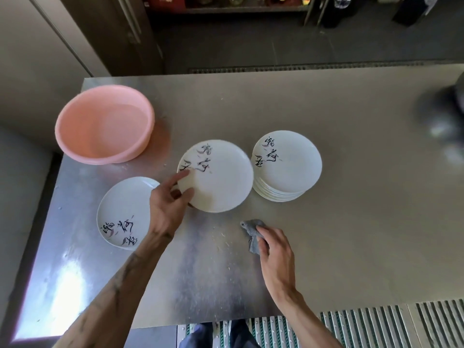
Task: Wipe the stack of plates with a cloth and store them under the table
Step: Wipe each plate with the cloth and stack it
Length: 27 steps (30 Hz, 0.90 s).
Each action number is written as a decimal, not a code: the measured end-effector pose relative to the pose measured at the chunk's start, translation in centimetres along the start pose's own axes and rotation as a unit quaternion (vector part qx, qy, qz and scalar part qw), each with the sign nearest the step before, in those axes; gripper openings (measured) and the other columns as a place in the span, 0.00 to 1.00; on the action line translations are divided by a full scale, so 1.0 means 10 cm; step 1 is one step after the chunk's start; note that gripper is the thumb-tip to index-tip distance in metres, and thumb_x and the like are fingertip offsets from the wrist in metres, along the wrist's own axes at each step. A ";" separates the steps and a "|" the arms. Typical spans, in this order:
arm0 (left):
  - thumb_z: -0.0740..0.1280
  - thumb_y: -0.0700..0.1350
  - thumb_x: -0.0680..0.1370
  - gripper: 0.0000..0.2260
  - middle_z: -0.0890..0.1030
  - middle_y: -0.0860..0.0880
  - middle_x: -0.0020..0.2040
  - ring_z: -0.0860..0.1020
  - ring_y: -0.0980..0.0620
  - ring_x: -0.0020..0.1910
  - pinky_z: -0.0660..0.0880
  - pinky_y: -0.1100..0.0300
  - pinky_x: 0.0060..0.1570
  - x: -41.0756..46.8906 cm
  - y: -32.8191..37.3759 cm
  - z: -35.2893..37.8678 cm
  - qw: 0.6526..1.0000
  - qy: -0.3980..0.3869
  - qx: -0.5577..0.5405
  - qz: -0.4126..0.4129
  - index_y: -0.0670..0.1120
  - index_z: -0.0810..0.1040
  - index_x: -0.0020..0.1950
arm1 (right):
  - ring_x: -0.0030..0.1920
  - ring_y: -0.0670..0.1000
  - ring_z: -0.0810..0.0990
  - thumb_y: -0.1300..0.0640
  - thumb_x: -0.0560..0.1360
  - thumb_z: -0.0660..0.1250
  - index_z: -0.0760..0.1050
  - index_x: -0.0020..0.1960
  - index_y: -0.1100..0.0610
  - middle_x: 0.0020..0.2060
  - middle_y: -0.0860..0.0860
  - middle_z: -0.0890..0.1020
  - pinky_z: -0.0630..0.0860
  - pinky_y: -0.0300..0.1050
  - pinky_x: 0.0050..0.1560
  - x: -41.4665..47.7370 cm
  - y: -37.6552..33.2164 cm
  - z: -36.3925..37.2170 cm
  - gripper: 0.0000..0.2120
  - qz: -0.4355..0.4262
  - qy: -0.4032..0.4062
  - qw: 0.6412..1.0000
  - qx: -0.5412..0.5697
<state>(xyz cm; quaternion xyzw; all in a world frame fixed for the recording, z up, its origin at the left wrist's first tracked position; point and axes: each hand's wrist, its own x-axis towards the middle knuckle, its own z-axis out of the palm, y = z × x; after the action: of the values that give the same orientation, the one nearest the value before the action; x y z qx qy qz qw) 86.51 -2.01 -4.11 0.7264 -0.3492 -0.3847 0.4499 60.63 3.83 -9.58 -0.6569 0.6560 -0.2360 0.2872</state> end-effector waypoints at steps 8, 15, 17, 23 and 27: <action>0.71 0.34 0.77 0.20 0.83 0.52 0.47 0.84 0.50 0.37 0.84 0.52 0.42 0.20 0.54 0.88 0.994 -0.078 -0.038 0.064 0.49 0.82 0.66 | 0.56 0.49 0.79 0.62 0.80 0.67 0.82 0.63 0.54 0.57 0.47 0.81 0.77 0.43 0.59 -0.07 -0.05 -0.07 0.13 0.006 -0.009 1.000 -0.002; 0.72 0.38 0.78 0.20 0.84 0.42 0.50 0.85 0.49 0.34 0.82 0.46 0.51 0.29 0.43 1.29 0.991 -0.112 0.045 0.063 0.50 0.79 0.69 | 0.56 0.49 0.78 0.62 0.81 0.67 0.81 0.64 0.54 0.57 0.47 0.81 0.75 0.40 0.59 -0.06 0.02 -0.15 0.13 0.011 -0.006 1.000 -0.004; 0.74 0.40 0.78 0.21 0.77 0.44 0.59 0.84 0.48 0.36 0.83 0.47 0.50 0.31 0.43 1.35 0.987 -0.130 0.049 0.084 0.48 0.78 0.70 | 0.57 0.49 0.78 0.61 0.81 0.67 0.81 0.64 0.55 0.58 0.47 0.81 0.74 0.38 0.59 -0.06 0.04 -0.16 0.13 0.014 -0.007 1.000 -0.009; 0.80 0.54 0.71 0.41 0.65 0.47 0.61 0.73 0.57 0.41 0.76 0.59 0.57 0.39 0.38 1.38 0.946 -0.213 0.176 0.171 0.49 0.67 0.80 | 0.57 0.49 0.78 0.61 0.81 0.67 0.81 0.64 0.54 0.58 0.47 0.81 0.73 0.37 0.61 -0.06 0.06 -0.16 0.13 0.004 -0.004 1.000 -0.012; 0.78 0.61 0.69 0.47 0.62 0.49 0.63 0.74 0.53 0.48 0.76 0.51 0.64 0.40 0.29 1.39 0.936 -0.235 0.203 0.166 0.52 0.59 0.82 | 0.57 0.48 0.78 0.61 0.81 0.67 0.81 0.64 0.54 0.58 0.47 0.81 0.73 0.36 0.60 -0.07 0.08 -0.15 0.13 0.000 -0.002 1.000 -0.016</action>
<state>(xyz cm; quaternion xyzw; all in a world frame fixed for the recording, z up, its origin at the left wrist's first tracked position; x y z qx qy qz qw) 75.77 -11.78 -6.52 0.6224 -0.6316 -0.3853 0.2556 59.00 4.49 -8.98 -0.6617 0.6591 -0.2243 0.2783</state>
